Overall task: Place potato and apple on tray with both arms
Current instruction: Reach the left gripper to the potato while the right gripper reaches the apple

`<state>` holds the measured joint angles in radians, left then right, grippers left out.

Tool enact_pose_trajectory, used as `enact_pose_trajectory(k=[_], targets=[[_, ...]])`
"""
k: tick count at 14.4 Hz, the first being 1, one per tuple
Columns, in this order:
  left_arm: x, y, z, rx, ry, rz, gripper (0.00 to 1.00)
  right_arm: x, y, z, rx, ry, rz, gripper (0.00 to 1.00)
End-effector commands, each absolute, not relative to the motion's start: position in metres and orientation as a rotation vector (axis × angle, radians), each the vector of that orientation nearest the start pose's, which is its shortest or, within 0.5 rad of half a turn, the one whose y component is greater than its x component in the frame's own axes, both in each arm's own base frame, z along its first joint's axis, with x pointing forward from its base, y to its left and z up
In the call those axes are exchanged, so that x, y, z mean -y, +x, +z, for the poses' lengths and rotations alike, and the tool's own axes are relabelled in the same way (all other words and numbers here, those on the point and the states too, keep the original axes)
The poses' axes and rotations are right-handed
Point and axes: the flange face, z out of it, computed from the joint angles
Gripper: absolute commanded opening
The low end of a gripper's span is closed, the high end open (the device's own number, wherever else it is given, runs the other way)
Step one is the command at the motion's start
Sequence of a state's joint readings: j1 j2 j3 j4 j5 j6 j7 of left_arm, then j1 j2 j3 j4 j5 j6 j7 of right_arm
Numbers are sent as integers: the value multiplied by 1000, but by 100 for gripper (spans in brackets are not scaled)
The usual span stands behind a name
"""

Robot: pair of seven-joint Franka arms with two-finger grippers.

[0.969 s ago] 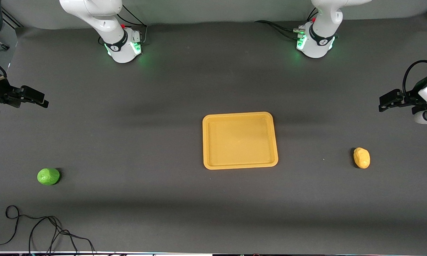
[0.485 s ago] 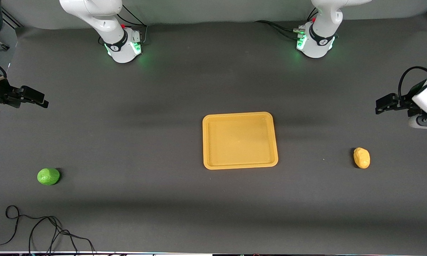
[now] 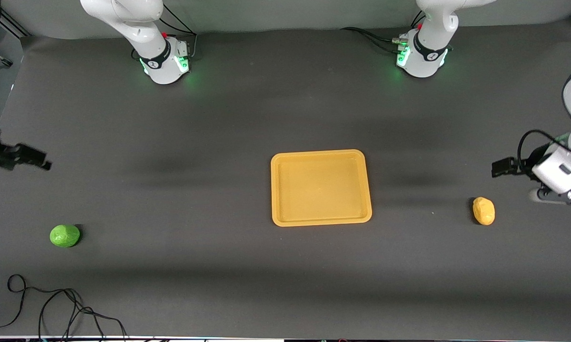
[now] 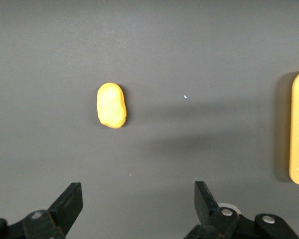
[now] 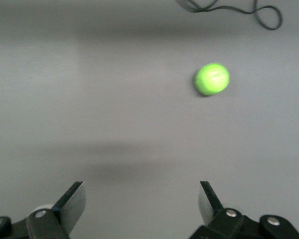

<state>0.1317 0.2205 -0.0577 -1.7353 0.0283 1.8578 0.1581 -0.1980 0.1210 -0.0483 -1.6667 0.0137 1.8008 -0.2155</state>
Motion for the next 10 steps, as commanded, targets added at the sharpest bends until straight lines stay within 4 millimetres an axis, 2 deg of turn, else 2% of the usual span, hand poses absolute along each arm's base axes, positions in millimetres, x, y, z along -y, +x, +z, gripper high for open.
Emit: enact_pose_trajectory(k=[1, 3, 4, 5, 7, 9, 10], targets=[[-84, 624, 373, -229, -3146, 200, 100, 227, 611, 510, 28, -3148, -46, 100], [-97, 631, 332, -241, -3150, 153, 100, 259, 624, 490, 78, -3144, -38, 100], [-106, 632, 309, -239, -3154, 156, 100, 265, 628, 477, 81, -3137, -28, 100], [-112, 634, 284, -216, -3167, 159, 100, 268, 633, 467, 78, -3146, -58, 100], [-115, 638, 242, -198, -3187, 148, 100, 270, 644, 432, 83, -3155, -83, 100], [-117, 635, 215, -262, -3190, 186, 100, 271, 658, 387, 73, -3138, -93, 100], [-120, 634, 210, -288, -3194, 193, 96, 272, 663, 367, 67, -3137, -104, 100]])
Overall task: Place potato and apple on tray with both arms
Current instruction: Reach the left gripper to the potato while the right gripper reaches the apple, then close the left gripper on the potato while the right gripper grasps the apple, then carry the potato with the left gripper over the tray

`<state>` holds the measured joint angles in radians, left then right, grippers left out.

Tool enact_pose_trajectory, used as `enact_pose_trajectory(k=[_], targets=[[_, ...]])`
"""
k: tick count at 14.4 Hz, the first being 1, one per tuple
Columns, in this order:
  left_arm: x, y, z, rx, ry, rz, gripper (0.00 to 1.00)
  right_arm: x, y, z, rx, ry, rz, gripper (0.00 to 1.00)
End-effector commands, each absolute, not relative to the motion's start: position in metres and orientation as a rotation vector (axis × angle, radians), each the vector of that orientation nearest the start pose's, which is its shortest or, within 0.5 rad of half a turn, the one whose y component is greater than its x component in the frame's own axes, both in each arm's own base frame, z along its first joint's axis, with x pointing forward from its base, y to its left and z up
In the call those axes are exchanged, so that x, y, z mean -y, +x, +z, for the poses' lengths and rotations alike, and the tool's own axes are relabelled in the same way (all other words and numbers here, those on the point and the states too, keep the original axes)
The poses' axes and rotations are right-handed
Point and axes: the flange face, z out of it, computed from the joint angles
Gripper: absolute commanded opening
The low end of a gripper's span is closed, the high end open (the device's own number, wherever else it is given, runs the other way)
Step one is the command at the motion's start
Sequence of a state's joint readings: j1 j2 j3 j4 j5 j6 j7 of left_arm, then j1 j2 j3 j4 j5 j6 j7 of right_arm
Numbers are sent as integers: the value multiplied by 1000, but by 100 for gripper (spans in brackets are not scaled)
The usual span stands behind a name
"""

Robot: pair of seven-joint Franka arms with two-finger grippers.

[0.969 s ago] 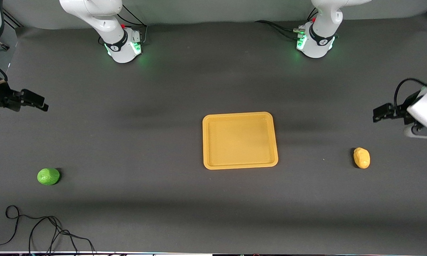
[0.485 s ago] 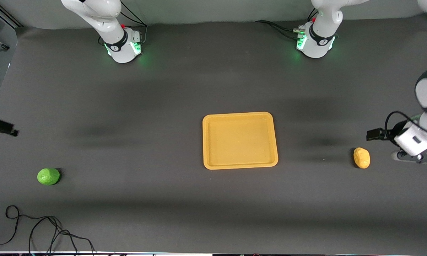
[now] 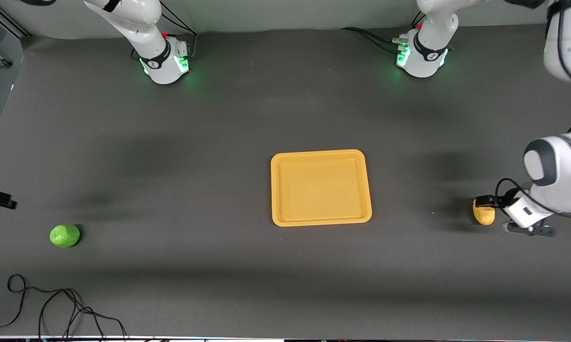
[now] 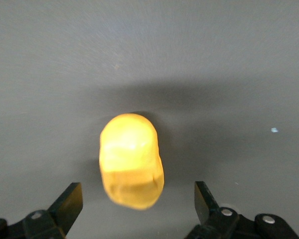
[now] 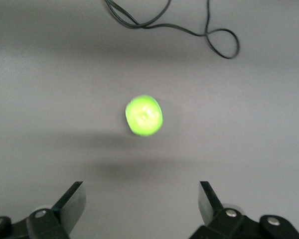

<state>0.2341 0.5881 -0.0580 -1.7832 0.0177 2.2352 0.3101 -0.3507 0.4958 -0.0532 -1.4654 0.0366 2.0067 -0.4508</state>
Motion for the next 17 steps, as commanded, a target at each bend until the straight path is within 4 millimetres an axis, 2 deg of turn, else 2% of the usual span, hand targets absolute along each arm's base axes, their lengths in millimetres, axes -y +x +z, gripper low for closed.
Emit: enact_pose_trajectory(k=[1, 2, 3, 5, 6, 7, 8, 9, 11, 13, 14, 15, 17], targets=[[-123, 632, 204, -291, -3197, 209, 84, 272, 667, 344, 62, -3129, -102, 100], [-123, 632, 203, -291, -3197, 207, 83, 270, 671, 324, 48, -3114, -110, 100], [-123, 633, 202, -291, -3197, 209, 70, 271, 673, 302, 36, -3103, -109, 100], [-124, 633, 212, -280, -3199, 214, 32, 272, 675, 279, 36, -3103, -108, 100], [-121, 634, 224, -264, -3202, 216, 25, 273, 675, 267, 34, -3104, -104, 100], [-115, 635, 237, -235, -3212, 217, 23, 274, 677, 259, 33, -3110, -121, 100], [-105, 637, 254, -178, -3230, 215, 22, 273, 677, 252, 33, -3110, -121, 100], [-85, 638, 273, -123, -3247, 221, 22, 273, 677, 247, 30, -3109, -114, 100], [-31, 636, 307, -8, -3262, 277, 22, 272, 677, 231, 31, -3108, -109, 100], [42, 631, 338, 92, -3258, 298, 24, 273, 676, 217, 12, -3097, -107, 100], [85, 623, 350, 153, -3256, 323, 25, 274, 677, 212, 17, -3099, -113, 100], [130, 613, 356, 188, -3250, 347, 25, 274, 678, 205, 28, -3106, -134, 100], [200, 592, 352, 100, -3238, 375, 24, 273, 677, 196, 38, -3098, -139, 100]])
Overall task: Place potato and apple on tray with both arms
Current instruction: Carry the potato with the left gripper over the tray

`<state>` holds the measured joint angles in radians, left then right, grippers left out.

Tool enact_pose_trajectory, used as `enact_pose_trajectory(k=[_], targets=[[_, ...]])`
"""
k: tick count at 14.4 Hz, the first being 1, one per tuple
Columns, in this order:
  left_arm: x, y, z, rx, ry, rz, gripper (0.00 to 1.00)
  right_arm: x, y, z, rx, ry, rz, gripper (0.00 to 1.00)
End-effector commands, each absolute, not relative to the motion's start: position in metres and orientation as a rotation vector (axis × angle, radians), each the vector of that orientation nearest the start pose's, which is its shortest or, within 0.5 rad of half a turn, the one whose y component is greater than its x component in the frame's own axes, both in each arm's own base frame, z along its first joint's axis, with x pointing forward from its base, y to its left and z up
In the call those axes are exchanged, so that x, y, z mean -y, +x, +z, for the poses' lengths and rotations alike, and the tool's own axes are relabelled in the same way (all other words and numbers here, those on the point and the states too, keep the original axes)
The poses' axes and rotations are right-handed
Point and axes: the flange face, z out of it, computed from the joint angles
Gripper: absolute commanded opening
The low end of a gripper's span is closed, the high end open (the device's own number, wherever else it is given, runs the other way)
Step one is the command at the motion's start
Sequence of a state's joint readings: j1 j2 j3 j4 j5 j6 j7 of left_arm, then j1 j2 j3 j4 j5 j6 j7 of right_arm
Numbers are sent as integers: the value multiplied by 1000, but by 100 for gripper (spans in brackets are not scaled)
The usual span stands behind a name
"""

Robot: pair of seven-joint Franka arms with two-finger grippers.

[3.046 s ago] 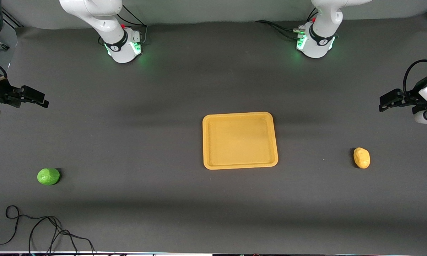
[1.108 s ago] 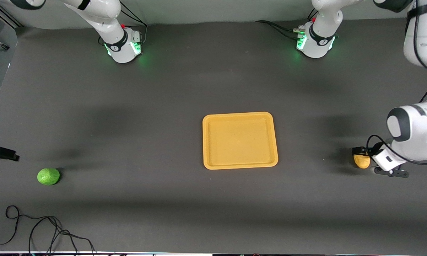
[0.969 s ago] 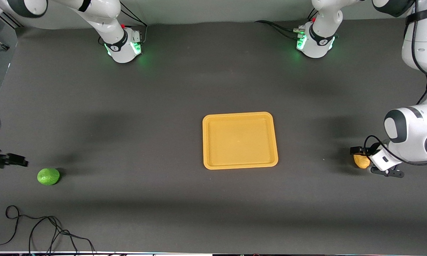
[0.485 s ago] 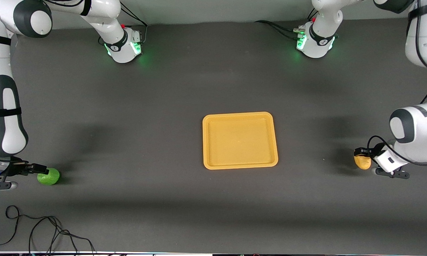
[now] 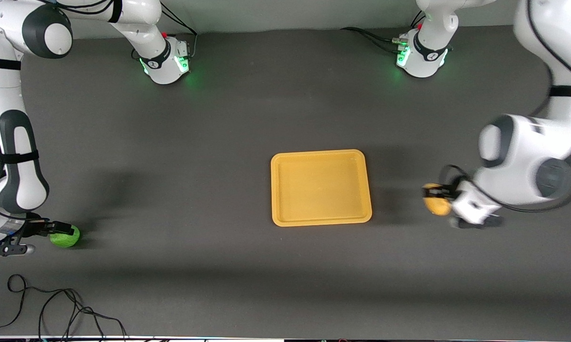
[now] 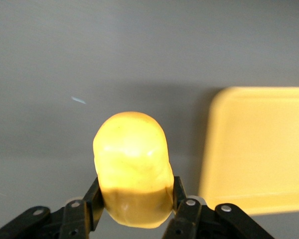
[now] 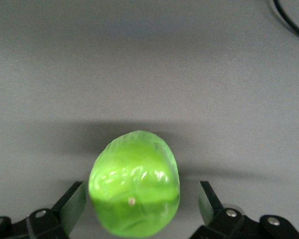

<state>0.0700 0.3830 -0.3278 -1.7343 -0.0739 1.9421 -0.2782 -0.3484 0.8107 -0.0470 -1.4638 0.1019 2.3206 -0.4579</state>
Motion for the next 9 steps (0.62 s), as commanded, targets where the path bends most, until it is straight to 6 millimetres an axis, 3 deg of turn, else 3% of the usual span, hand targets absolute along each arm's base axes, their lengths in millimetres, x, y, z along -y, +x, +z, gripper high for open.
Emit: enact_pose_trajectory(k=[1, 2, 3, 4, 5, 7, 9], targets=[[224, 583, 345, 41, -3238, 388, 24, 272, 677, 195, 35, -3093, -139, 100], [242, 574, 334, -5, -3236, 404, 24, 272, 677, 194, 44, -3093, -139, 98], [267, 566, 318, -44, -3245, 391, 25, 273, 678, 194, 74, -3092, -141, 84], [286, 557, 300, -30, -3260, 348, 25, 273, 678, 192, 105, -3091, -140, 57], [293, 552, 285, 10, -3266, 329, 25, 273, 678, 195, 120, -3092, -145, 48], [308, 537, 255, 0, -3257, 365, 25, 273, 682, 208, 126, -3096, -164, 38], [309, 535, 242, -3, -3251, 393, 29, 264, 683, 238, 135, -3081, -140, 38]])
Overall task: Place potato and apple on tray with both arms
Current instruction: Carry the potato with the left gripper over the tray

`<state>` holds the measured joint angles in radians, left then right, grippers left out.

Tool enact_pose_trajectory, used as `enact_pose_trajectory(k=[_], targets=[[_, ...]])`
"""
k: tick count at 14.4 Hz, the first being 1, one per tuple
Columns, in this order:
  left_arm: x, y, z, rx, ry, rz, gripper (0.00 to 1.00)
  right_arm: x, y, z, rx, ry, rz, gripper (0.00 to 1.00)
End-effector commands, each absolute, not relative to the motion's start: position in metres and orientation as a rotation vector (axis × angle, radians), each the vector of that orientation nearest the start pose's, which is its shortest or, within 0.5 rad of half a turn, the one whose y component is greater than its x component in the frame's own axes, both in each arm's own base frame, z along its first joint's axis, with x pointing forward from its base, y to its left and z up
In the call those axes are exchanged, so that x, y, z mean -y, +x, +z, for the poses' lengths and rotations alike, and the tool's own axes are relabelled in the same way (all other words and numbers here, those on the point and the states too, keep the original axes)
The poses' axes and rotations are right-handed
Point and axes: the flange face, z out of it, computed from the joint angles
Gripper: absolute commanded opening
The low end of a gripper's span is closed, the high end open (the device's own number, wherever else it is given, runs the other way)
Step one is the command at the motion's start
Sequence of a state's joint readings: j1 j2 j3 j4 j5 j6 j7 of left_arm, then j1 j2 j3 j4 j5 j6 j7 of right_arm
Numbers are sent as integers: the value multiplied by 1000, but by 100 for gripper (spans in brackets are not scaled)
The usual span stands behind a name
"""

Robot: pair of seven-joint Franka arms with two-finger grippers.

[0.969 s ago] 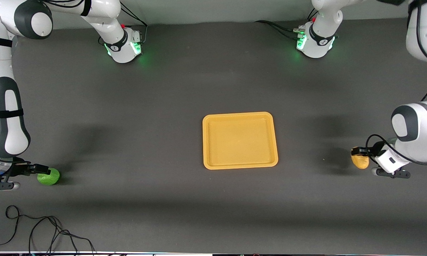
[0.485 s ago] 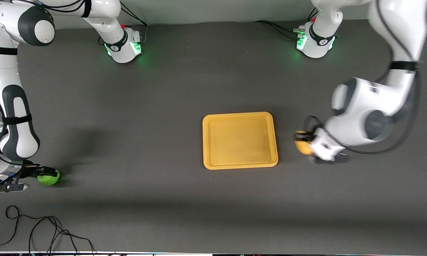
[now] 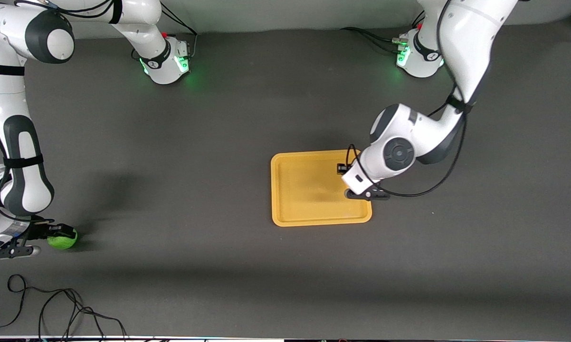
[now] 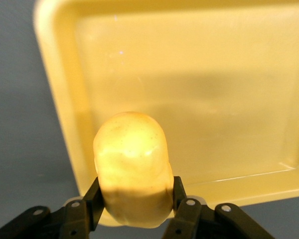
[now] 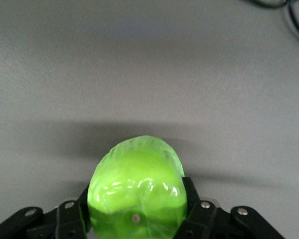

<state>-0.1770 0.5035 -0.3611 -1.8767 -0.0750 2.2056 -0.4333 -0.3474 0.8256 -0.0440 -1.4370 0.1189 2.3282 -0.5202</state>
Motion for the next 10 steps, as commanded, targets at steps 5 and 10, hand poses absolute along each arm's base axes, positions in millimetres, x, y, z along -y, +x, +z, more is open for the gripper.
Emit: enact_pose_trajectory(k=[5, 10], targets=[[295, 537, 214, -13, -3204, 440, 30, 253, 650, 387, 163, -3045, -27, 38], [293, 540, 208, -30, -3208, 444, 86, 193, 564, 502, 102, -3095, 16, 38]])
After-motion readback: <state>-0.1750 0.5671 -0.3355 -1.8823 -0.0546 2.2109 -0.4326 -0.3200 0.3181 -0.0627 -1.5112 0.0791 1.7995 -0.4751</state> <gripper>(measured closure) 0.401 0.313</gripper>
